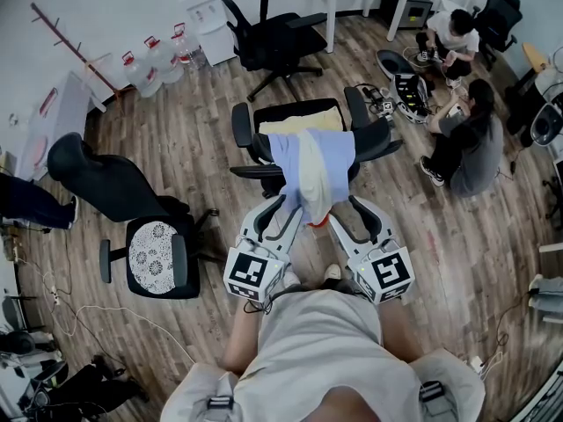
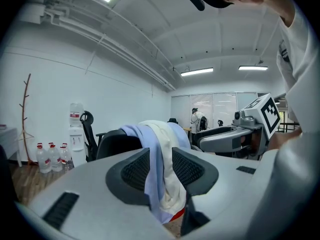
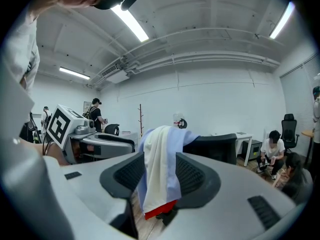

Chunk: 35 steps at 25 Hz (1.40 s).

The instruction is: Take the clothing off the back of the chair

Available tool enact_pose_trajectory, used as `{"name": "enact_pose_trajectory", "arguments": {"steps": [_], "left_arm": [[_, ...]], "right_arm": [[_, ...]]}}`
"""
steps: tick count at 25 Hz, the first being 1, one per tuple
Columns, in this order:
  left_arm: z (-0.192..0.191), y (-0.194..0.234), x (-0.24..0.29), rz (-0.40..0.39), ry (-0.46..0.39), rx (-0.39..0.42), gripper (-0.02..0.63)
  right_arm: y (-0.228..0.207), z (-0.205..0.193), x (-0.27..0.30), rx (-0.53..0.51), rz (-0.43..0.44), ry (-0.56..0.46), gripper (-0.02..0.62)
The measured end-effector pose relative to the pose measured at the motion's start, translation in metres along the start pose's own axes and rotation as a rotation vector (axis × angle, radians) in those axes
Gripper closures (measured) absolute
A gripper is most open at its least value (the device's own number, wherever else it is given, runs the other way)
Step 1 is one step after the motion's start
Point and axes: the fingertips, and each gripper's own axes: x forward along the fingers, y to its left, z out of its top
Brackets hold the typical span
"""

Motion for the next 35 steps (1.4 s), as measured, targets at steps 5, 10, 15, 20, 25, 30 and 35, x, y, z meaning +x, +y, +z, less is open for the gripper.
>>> {"name": "enact_pose_trajectory", "arguments": {"steps": [5, 10, 15, 20, 25, 30, 35], "left_arm": [[-0.001, 0.002, 0.006, 0.001, 0.01, -0.001, 0.449], [-0.003, 0.005, 0.011, -0.004, 0.024, -0.003, 0.42], [-0.007, 0.005, 0.018, -0.014, 0.036, -0.004, 0.386], [-0.01, 0.007, 0.027, -0.024, 0.049, -0.007, 0.365], [-0.013, 0.007, 0.034, -0.028, 0.062, -0.011, 0.359], [-0.017, 0.007, 0.037, -0.041, 0.072, -0.02, 0.359], [-0.019, 0.007, 0.04, -0.045, 0.081, -0.036, 0.359]], "right_arm": [[-0.004, -0.004, 0.006, 0.006, 0.006, 0.021, 0.383], [-0.007, -0.006, 0.011, 0.011, 0.009, 0.03, 0.354], [-0.008, -0.009, 0.018, 0.017, 0.023, 0.035, 0.324], [-0.012, -0.011, 0.027, 0.015, 0.035, 0.045, 0.307], [-0.015, -0.018, 0.034, 0.015, 0.048, 0.065, 0.304], [-0.007, -0.022, 0.042, 0.001, 0.074, 0.088, 0.304], [-0.008, -0.024, 0.044, 0.0, 0.077, 0.095, 0.305]]}}
